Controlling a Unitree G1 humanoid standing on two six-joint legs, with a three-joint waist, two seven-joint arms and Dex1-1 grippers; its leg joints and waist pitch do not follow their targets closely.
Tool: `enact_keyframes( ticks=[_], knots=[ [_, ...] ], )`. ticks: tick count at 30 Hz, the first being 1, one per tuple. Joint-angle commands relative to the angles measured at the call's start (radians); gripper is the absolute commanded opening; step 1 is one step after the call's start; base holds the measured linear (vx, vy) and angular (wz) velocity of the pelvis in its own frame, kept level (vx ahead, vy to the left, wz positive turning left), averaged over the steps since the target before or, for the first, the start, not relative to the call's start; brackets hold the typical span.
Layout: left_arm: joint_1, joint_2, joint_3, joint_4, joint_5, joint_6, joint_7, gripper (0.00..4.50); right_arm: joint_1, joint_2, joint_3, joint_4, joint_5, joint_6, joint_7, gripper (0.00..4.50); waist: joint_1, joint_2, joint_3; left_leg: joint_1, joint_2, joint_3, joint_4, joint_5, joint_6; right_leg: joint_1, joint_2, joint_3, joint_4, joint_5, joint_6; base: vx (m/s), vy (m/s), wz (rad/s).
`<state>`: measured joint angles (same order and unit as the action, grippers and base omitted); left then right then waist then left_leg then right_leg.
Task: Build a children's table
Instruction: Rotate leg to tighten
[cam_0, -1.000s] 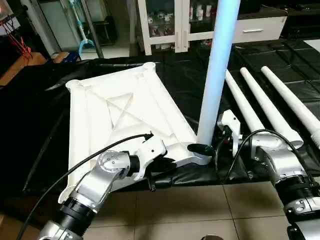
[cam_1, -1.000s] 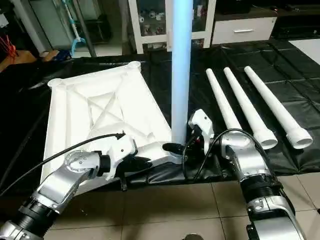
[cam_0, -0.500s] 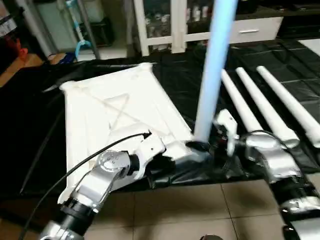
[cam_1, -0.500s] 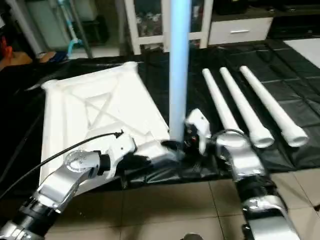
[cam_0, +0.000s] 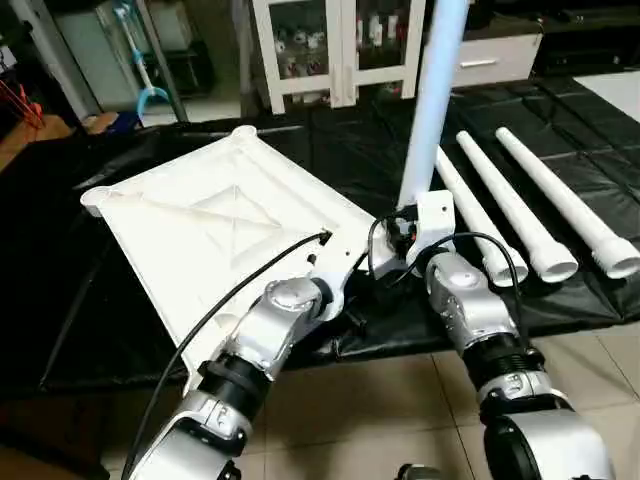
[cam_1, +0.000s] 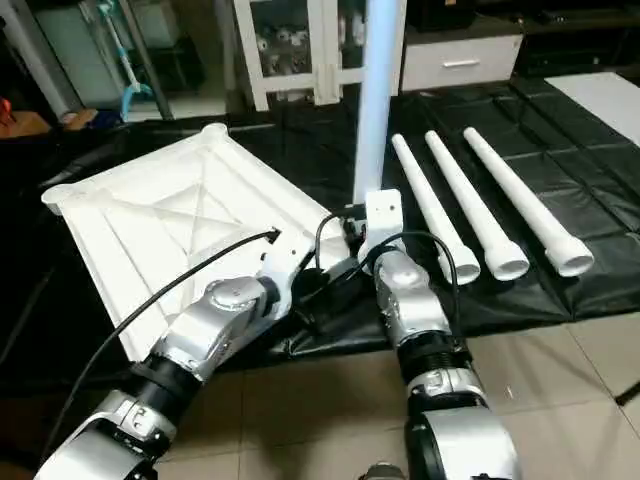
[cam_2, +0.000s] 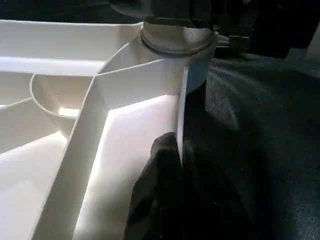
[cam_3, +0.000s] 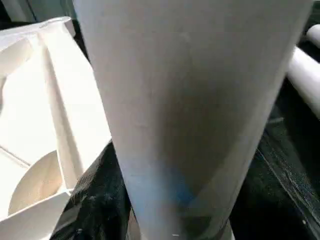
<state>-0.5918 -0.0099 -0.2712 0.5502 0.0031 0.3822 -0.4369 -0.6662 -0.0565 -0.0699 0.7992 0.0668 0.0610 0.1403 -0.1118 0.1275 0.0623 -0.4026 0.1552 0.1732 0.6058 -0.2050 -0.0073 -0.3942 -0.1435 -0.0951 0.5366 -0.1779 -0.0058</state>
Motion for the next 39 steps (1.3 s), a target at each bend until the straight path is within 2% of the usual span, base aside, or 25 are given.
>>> enact_keyframes(
  ticks=[1,2,3,4,5,6,7,8,9,11,12,13,14,15,17,19,24,25,27,28,30,33,36,39],
  knots=[
    [-0.017,0.033,0.077,0.012,0.017,-0.062,0.093,0.00,0.023,0.073,0.033,-0.050,0.056,-0.022,0.121,1.96,-0.005,-0.019,-0.066,0.029,0.044,-0.030,-0.098,-0.550,0.011,0.031,-0.013,0.001,-0.064,-0.410,-0.134,0.000,0.000,0.00],
    [-0.010,0.038,0.072,0.010,0.017,-0.070,0.081,0.00,0.027,0.067,0.036,-0.063,0.065,-0.025,0.143,1.96,-0.006,-0.020,-0.066,0.024,0.044,-0.030,-0.096,-0.529,0.019,0.034,-0.016,0.002,-0.062,-0.407,-0.139,0.000,0.000,0.00],
    [-0.010,0.038,0.072,0.010,0.017,-0.070,0.081,0.00,0.027,0.067,0.036,-0.063,0.065,-0.025,0.143,2.31,-0.006,-0.020,-0.066,0.024,0.044,-0.030,-0.096,-0.529,0.019,0.034,-0.016,0.002,-0.062,-0.407,-0.139,0.000,0.000,0.00],
    [0.021,0.065,0.052,-0.022,0.012,-0.084,0.022,0.00,0.044,0.029,0.050,-0.102,0.077,-0.038,0.214,2.52,-0.007,-0.022,-0.067,0.020,0.045,-0.029,-0.096,-0.505,0.029,0.038,-0.018,0.003,-0.060,-0.397,-0.145,0.000,0.000,0.00],
    [0.021,0.065,0.052,-0.022,0.012,-0.084,0.022,0.00,0.044,0.029,0.050,-0.102,0.077,-0.038,0.214,2.52,-0.004,-0.022,-0.069,0.019,0.046,-0.028,-0.095,-0.495,0.035,0.040,-0.018,0.004,-0.058,-0.388,-0.147,0.000,0.000,0.00],
    [0.061,0.101,0.030,-0.069,0.002,-0.089,-0.054,0.00,0.063,-0.020,0.067,-0.145,0.080,-0.039,0.288,2.52,-0.003,-0.022,-0.070,0.018,0.047,-0.026,-0.093,-0.473,0.054,0.042,-0.020,0.007,-0.057,-0.364,-0.155,0.000,0.000,0.00],
    [0.080,0.119,0.021,-0.093,-0.005,-0.083,-0.088,0.00,0.072,-0.046,0.078,-0.163,0.076,-0.038,0.326,2.73,-0.007,-0.027,-0.067,0.004,0.046,-0.028,-0.093,-0.451,0.069,0.051,-0.021,0.006,-0.051,-0.368,-0.148,0.000,0.000,0.00],
    [0.081,0.120,0.021,-0.095,-0.005,-0.082,-0.091,0.00,0.072,-0.047,0.078,-0.164,0.076,-0.038,0.328,2.86,-0.012,-0.027,-0.065,-0.002,0.045,-0.029,-0.094,-0.445,0.071,0.054,-0.021,0.005,-0.049,-0.382,-0.140,0.000,0.000,0.00],
    [0.103,0.141,0.010,-0.122,-0.012,-0.074,-0.130,0.00,0.080,-0.075,0.084,-0.179,0.073,-0.032,0.366,2.94,-0.019,-0.023,-0.067,-0.003,0.048,-0.034,-0.094,-0.438,0.063,0.056,-0.023,0.002,-0.048,-0.418,-0.130,0.000,0.000,0.00],
    [0.139,0.178,-0.011,-0.162,-0.020,-0.067,-0.196,0.00,0.091,-0.126,0.094,-0.201,0.073,-0.015,0.446,3.10,-0.018,-0.022,-0.068,0.009,0.049,-0.032,-0.091,-0.449,0.051,0.044,-0.022,0.004,-0.054,-0.446,-0.129,0.000,0.000,0.00],
    [0.164,0.208,-0.027,-0.191,-0.028,-0.062,-0.248,0.00,0.099,-0.172,0.110,-0.219,0.078,0.003,0.528,3.23,-0.011,-0.022,-0.069,0.022,0.051,-0.029,-0.089,-0.448,0.051,0.036,-0.019,0.009,-0.055,-0.416,-0.147,0.000,0.000,0.00],
    [0.177,0.224,-0.034,-0.205,-0.031,-0.063,-0.272,0.00,0.105,-0.196,0.120,-0.231,0.081,0.014,0.573,3.23,-0.004,-0.019,-0.069,0.025,0.054,-0.024,-0.089,-0.440,0.057,0.035,-0.016,0.013,-0.051,-0.374,-0.166,0.000,0.000,0.00],
    [0.197,0.250,-0.044,-0.229,-0.039,-0.059,-0.310,0.00,0.116,-0.236,0.136,-0.252,0.085,0.029,0.648,3.33,-0.003,-0.020,-0.068,0.023,0.054,-0.022,-0.090,-0.434,0.062,0.034,-0.015,0.015,-0.049,-0.359,-0.173,0.000,0.000,0.00],
    [0.197,0.250,-0.044,-0.229,-0.039,-0.059,-0.310,0.00,0.116,-0.236,0.136,-0.252,0.085,0.029,0.648,3.39,0.002,-0.022,-0.067,0.020,0.054,-0.023,-0.090,-0.431,0.065,0.038,-0.015,0.015,-0.044,-0.362,-0.177,0.000,0.000,0.00],
    [0.219,0.277,-0.054,-0.256,-0.052,-0.057,-0.352,0.00,0.130,-0.282,0.149,-0.277,0.087,0.041,0.721,3.53,0.008,-0.022,-0.066,0.019,0.054,-0.023,-0.090,-0.429,0.060,0.037,-0.016,0.018,-0.042,-0.379,-0.174,0.000,0.000,0.00],
    [0.233,0.294,-0.059,-0.279,-0.060,-0.058,-0.376,0.00,0.139,-0.309,0.155,-0.294,0.097,0.052,0.768,3.68,0.018,-0.018,-0.069,0.019,0.056,-0.023,-0.090,-0.404,0.056,0.039,-0.016,0.021,-0.037,-0.351,-0.176,0.000,0.000,0.00],
    [0.253,0.314,-0.074,-0.327,-0.074,-0.042,-0.431,0.00,0.150,-0.357,0.165,-0.302,0.130,0.077,0.885,3.68,0.028,-0.019,-0.073,0.016,0.056,-0.021,-0.085,-0.335,0.080,0.045,-0.015,0.023,-0.028,-0.276,-0.198,0.000,0.000,0.00],
    [0.255,0.316,-0.083,-0.338,-0.077,-0.037,-0.446,0.00,0.150,-0.369,0.165,-0.290,0.141,0.081,0.925,3.68,0.037,-0.017,-0.076,0.017,0.056,-0.019,-0.081,-0.309,0.088,0.045,-0.014,0.024,-0.024,-0.252,-0.206,0.000,0.000,0.00],
    [0.255,0.316,-0.088,-0.344,-0.078,-0.036,-0.453,0.00,0.147,-0.374,0.163,-0.275,0.140,0.071,0.940,3.68,0.046,-0.020,-0.073,0.016,0.056,-0.017,-0.079,-0.304,0.093,0.041,-0.014,0.027,-0.023,-0.263,-0.206,0.000,0.000,0.00],
    [0.253,0.314,-0.093,-0.349,-0.079,-0.034,-0.458,0.00,0.141,-0.380,0.159,-0.254,0.139,0.060,0.956,3.68,0.048,-0.018,-0.072,0.019,0.057,-0.018,-0.078,-0.323,0.086,0.037,-0.012,0.028,-0.022,-0.287,-0.205,0.000,0.000,0.00],
    [0.252,0.314,-0.097,-0.352,-0.080,-0.033,-0.461,0.00,0.136,-0.388,0.160,-0.243,0.144,0.063,0.974,3.42,0.052,-0.018,-0.078,0.019,0.056,-0.018,-0.074,-0.295,0.088,0.040,-0.012,0.030,-0.017,-0.255,-0.210,0.000,0.000,0.00],
    [0.251,0.314,-0.099,-0.355,-0.080,-0.031,-0.465,0.00,0.131,-0.395,0.160,-0.235,0.145,0.067,0.993,3.18,0.058,-0.018,-0.082,0.014,0.055,-0.017,-0.068,-0.224,0.122,0.044,-0.010,0.028,-0.008,-0.182,-0.221,0.000,0.000,0.00],
    [0.254,0.317,-0.100,-0.363,-0.077,-0.026,-0.471,0.00,0.123,-0.394,0.157,-0.225,0.153,0.073,1.010,2.95,0.062,-0.017,-0.082,0.014,0.055,-0.017,-0.064,-0.213,0.136,0.043,-0.010,0.029,-0.007,-0.204,-0.218,0.000,0.000,0.00],
    [0.256,0.320,-0.102,-0.367,-0.078,-0.024,-0.474,0.00,0.116,-0.391,0.153,-0.215,0.158,0.075,1.022,2.65,0.061,-0.018,-0.081,0.014,0.055,-0.018,-0.066,-0.244,0.124,0.042,-0.010,0.030,-0.009,-0.247,-0.208,0.000,0.000,0.00]
  ],
)
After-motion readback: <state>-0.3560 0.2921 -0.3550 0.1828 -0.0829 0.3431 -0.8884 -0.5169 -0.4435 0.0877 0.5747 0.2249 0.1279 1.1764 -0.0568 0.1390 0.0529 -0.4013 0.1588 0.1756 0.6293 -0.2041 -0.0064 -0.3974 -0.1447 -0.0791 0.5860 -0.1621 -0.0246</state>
